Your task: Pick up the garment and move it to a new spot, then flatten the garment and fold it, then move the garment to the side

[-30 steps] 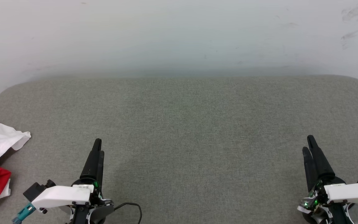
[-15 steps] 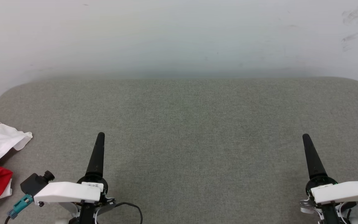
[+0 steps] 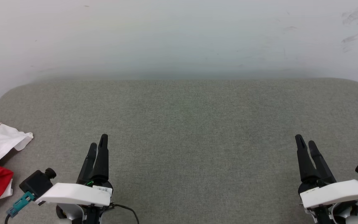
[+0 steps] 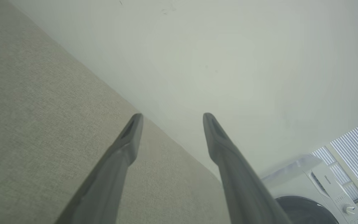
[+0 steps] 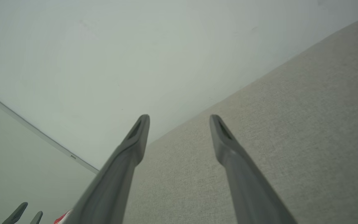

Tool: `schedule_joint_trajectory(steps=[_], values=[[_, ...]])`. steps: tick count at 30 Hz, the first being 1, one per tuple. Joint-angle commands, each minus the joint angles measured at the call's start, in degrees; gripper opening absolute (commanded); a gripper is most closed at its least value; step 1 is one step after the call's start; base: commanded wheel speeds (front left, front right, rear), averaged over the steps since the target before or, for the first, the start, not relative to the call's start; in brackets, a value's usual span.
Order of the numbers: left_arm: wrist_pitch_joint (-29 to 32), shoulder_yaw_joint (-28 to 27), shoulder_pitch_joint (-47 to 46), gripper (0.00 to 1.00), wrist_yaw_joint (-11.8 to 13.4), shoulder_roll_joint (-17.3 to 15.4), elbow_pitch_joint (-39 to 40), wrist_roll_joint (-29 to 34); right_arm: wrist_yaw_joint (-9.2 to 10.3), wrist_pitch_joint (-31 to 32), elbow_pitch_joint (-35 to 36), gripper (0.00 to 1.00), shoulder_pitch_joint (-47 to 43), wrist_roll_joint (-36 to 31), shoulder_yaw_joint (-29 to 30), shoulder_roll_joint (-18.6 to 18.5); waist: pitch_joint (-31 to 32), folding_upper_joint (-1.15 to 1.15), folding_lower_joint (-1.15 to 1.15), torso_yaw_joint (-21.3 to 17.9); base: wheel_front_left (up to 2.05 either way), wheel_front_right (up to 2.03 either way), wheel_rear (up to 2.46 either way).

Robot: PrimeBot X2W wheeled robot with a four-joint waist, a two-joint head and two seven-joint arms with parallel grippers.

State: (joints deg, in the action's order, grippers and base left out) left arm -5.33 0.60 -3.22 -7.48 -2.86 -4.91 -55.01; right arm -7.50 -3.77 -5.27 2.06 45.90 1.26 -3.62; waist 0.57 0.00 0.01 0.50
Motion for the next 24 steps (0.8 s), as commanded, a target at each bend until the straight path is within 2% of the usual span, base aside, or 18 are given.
schedule_joint_trajectory(steps=[1, 9, 18, 19, 24], values=[[-0.79, -0.25, -0.14, 1.0, -0.01, -0.04, 1.15, 3.1, 0.01, -0.28, 1.44, 1.0, 0.13, -3.05, -0.03, -0.06, -0.03, 0.0, 0.0, 0.06, 0.0, 0.0, 0.0], [-2.13, -0.33, 0.12, 1.0, -0.01, -0.02, 0.99, 12.3, 0.01, 0.22, 3.38, 1.0, -0.49, -12.36, 0.26, -0.14, 0.01, 0.0, 0.0, 0.19, 0.0, 0.0, 0.0], [-3.39, -0.47, 0.68, 1.0, 0.14, -0.02, -0.03, 19.64, 0.01, 1.08, 5.08, 1.0, -1.32, -20.33, 1.53, 0.36, 0.18, 0.0, 0.0, 0.11, 0.0, 0.0, 0.0], [-3.79, -0.23, 0.78, 1.0, 0.17, -0.02, -0.46, 22.55, 0.01, 1.1, 5.46, 1.0, -1.64, -22.56, 1.73, 0.53, 0.26, 0.0, 0.0, 0.08, 0.0, 0.0, 0.0], [-4.54, 0.01, 1.04, 1.0, 0.37, -0.02, -0.93, 26.4, 0.01, 1.22, 6.13, 1.0, -1.91, -25.85, 1.82, 0.69, 0.4, 0.0, 0.0, 0.03, 0.0, 0.0, 0.0]])
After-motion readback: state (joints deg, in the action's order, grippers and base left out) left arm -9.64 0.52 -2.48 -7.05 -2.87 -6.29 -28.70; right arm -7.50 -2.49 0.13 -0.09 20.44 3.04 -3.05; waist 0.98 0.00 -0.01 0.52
